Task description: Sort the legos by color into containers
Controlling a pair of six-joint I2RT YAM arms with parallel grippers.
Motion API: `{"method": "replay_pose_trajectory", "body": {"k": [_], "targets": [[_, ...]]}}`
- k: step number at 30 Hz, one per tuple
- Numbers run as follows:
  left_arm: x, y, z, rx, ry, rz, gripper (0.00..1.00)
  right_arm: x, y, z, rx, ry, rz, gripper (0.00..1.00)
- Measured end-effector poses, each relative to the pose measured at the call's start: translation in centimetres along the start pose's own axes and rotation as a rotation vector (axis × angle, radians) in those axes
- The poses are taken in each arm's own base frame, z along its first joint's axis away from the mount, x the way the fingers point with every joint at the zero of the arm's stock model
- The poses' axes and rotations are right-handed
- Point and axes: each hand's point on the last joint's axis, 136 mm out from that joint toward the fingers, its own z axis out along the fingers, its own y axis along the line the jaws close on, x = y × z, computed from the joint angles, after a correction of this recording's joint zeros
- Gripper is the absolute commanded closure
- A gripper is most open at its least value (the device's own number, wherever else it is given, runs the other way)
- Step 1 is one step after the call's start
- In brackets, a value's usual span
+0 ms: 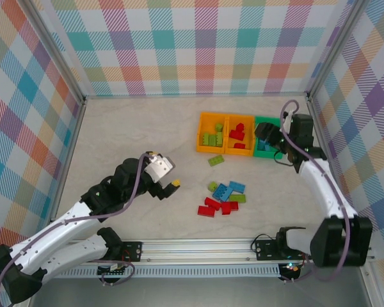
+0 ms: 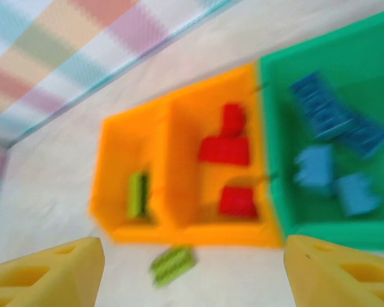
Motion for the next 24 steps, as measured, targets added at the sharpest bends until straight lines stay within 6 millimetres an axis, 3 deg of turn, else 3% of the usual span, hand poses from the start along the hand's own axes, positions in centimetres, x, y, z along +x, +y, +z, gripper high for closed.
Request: {"method": "replay_pose_trajectory", "body": {"k": [4,6,9,11,18,21,24], "targets": [[-2.9,0.0,1.1,0.040,0.011,-0.136,0.00,5.6,5.0,-1.5,-0.160,0.161,-0.076,0.18],[-4.3,-0.7,2.7,0.094,0.021,-0.214,0.00,8.3,6.8,-2.3,-0.227,0.259,-0.110,0.12],[-4.3,-2.0,5.6,0.157,0.081,-0.301,0.00,11.2,7.4,-3.2,-0.263,0.380,-0.115,0.04],[-3.4,-3.0,8.7,0.189,0.160,-0.355,0.00,12.6,7.1,-3.9,-0.249,0.450,-0.110,0.01],[0.9,-6.1,18.1,0.258,0.362,-0.434,0.02,13.2,5.9,-6.4,-0.170,0.468,-0.141,0.00],[2.0,-6.6,21.5,0.258,0.400,-0.437,0.02,12.9,5.7,-6.9,-0.152,0.443,-0.151,0.00],[2.5,-6.7,23.6,0.248,0.414,-0.429,0.03,12.8,5.5,-7.2,-0.140,0.421,-0.158,0.00]]}}
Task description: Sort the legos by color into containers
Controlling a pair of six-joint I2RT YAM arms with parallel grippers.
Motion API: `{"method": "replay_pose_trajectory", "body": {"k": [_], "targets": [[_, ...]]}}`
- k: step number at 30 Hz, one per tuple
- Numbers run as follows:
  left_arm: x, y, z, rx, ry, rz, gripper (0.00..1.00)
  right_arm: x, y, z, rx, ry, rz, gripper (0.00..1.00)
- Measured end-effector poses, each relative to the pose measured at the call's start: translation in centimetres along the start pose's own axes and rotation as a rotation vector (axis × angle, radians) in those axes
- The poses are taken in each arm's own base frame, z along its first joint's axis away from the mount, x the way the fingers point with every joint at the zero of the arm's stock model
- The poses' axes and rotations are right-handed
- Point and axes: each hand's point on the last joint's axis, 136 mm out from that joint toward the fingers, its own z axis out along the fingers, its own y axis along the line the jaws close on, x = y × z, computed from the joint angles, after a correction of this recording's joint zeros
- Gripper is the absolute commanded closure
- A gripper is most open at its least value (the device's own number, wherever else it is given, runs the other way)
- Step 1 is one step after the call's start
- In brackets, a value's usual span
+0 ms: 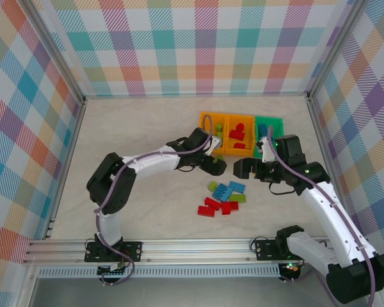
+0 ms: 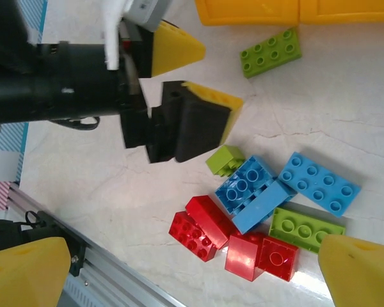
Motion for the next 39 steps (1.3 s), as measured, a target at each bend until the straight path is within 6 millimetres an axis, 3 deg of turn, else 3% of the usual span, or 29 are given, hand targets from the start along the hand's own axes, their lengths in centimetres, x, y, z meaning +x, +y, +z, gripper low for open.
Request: {"method": "replay_pose_trajectory", "body": {"k": [8,18,25,39], "targets": [[-1.5,1.0,3.2,-0.044,0.000,0.036,0.10,0.3,-0.9,-0.1,0.039,-0.026,0.006,0.00],[0.0,2.6,6.6,-0.096,0.044,0.083,0.30,0.3,-1.0,-0.1,0.045,-0.030,0.006,0.00],[0.0,2.5,6.9,-0.131,0.047,0.150,0.55,0.2,-1.0,-0.1,0.045,-0.031,0.016,0.00],[1.0,2.1,6.4,-0.271,0.056,0.299,0.71,0.0,-1.1,-0.2,0.051,-0.043,0.024,0.00]]}}
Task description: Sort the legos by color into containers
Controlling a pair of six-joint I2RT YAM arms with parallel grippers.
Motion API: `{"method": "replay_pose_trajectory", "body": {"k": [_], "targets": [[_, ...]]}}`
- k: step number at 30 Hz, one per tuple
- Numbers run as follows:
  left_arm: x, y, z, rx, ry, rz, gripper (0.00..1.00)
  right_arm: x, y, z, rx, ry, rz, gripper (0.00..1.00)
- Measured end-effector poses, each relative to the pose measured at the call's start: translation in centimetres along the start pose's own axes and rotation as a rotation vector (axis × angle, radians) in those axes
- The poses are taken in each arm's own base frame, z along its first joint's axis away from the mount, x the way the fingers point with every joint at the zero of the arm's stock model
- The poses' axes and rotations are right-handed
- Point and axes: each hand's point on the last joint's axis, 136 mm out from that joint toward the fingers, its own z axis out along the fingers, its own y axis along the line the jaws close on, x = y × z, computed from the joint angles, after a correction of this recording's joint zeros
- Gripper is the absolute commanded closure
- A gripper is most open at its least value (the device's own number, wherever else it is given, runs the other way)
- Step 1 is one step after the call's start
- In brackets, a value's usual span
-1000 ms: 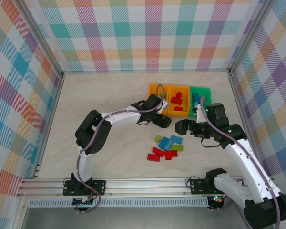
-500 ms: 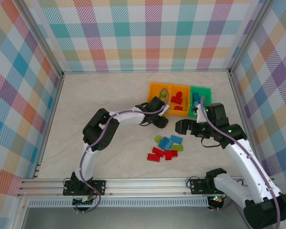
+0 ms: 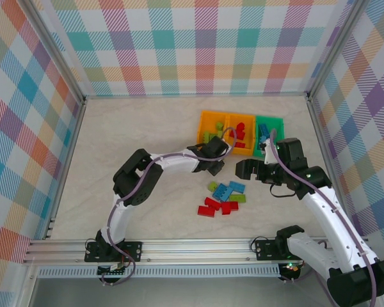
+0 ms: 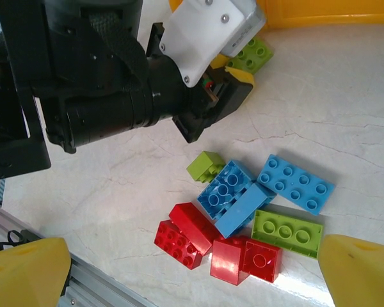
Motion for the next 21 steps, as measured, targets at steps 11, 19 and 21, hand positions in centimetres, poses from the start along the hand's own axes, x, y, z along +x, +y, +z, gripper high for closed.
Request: {"method": "replay_pose_trajectory", "body": {"k": [11,19,21], "targets": [[-2.3,0.8,-7.4,0.101,-0.112,-0.151,0.69,-0.2,0.1,-0.1,-0.001,-0.014,-0.002,0.00],[-11.3,10.0,-11.0,0.014,-0.352,-0.377,0.67,-0.4,0.3,-0.5,-0.005,-0.034,-0.007,0.00],[-12.4,11.7,-9.9,-0.001,-0.365,-0.412,0.67,-0.5,0.3,-0.6,-0.008,-0.038,-0.006,0.00]]}}
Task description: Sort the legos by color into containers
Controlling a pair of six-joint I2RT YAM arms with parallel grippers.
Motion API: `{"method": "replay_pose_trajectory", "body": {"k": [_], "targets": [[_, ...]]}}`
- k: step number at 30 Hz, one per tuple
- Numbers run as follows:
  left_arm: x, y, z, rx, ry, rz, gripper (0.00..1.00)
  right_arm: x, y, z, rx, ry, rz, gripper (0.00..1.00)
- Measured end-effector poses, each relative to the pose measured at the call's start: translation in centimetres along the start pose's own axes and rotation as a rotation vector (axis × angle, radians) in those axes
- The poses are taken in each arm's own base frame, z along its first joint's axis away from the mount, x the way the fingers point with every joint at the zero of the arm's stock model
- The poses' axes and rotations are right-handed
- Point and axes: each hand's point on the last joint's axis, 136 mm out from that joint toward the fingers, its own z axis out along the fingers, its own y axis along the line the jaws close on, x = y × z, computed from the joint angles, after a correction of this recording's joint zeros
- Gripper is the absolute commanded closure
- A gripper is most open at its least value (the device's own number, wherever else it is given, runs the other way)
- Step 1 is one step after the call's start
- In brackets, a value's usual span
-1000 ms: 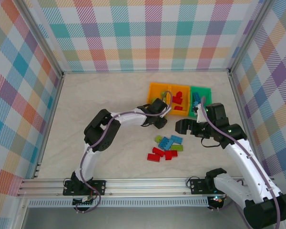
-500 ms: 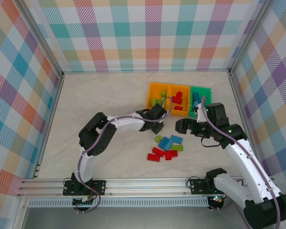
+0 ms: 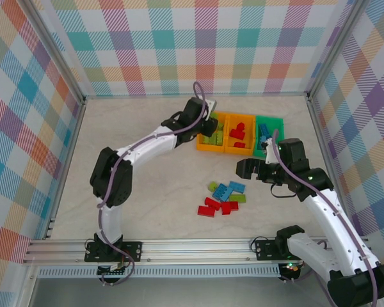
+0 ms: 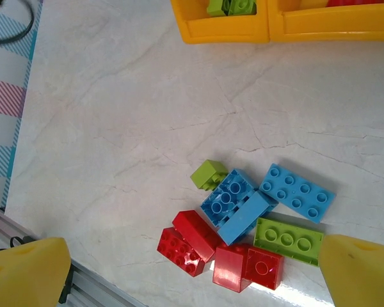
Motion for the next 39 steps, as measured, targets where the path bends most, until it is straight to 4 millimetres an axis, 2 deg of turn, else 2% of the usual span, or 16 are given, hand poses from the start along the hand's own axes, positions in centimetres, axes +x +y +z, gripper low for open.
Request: {"method": "replay_pose_trajectory", "body": {"k": [3,5,8,12,15,19,22,25,27,29,32,35,37,39], "targets": [[-0.5,1.3,3.0,-0.021,0.003,-0.030,0.67,0.0,0.1,-0.1,-0.003,-0.006,0.003,0.00],[-0.1,2.0,4.8,-0.036,0.027,-0.041,0.64,0.0,0.1,-0.3,-0.001,-0.011,0.006,0.00],[0.3,2.4,6.6,-0.048,0.058,-0.046,0.59,0.0,0.1,-0.5,-0.001,-0.021,0.003,0.00],[-0.3,2.2,6.6,-0.045,0.061,-0.048,0.49,0.0,0.1,-0.6,-0.002,-0.028,0.004,0.00],[-1.1,2.0,6.1,-0.038,0.045,-0.054,0.48,0.3,-0.1,-0.4,0.003,-0.019,0.012,0.00],[-0.5,1.7,4.4,-0.016,0.051,-0.065,0.48,0.4,-0.3,-0.1,0.008,-0.008,0.017,0.00],[-0.6,1.1,1.1,0.030,0.021,-0.084,0.46,0.5,-0.6,0.4,0.016,0.011,0.026,0.00],[-1.0,0.1,-4.8,0.095,-0.039,-0.083,0.44,0.8,-0.9,1.2,0.028,0.049,0.040,0.04],[-2.2,-0.8,-9.4,0.139,-0.113,-0.063,0.41,1.3,-1.1,2.0,0.041,0.085,0.044,0.07],[-3.8,-2.2,-15.1,0.190,-0.217,0.000,0.36,2.2,-1.1,2.9,0.060,0.130,0.039,0.10],[-4.2,-3.9,-22.3,0.243,-0.325,0.145,0.25,3.7,-1.2,4.3,0.102,0.206,0.027,0.14],[-2.9,-5.0,-27.7,0.273,-0.379,0.316,0.08,4.9,-2.5,5.8,0.186,0.276,0.018,0.16],[-1.3,-5.4,-30.1,0.291,-0.384,0.416,0.02,5.3,-4.0,6.5,0.262,0.301,0.014,0.17],[0.6,-5.4,-31.5,0.303,-0.366,0.511,0.00,5.5,-5.8,7.1,0.353,0.325,0.007,0.22]]}}
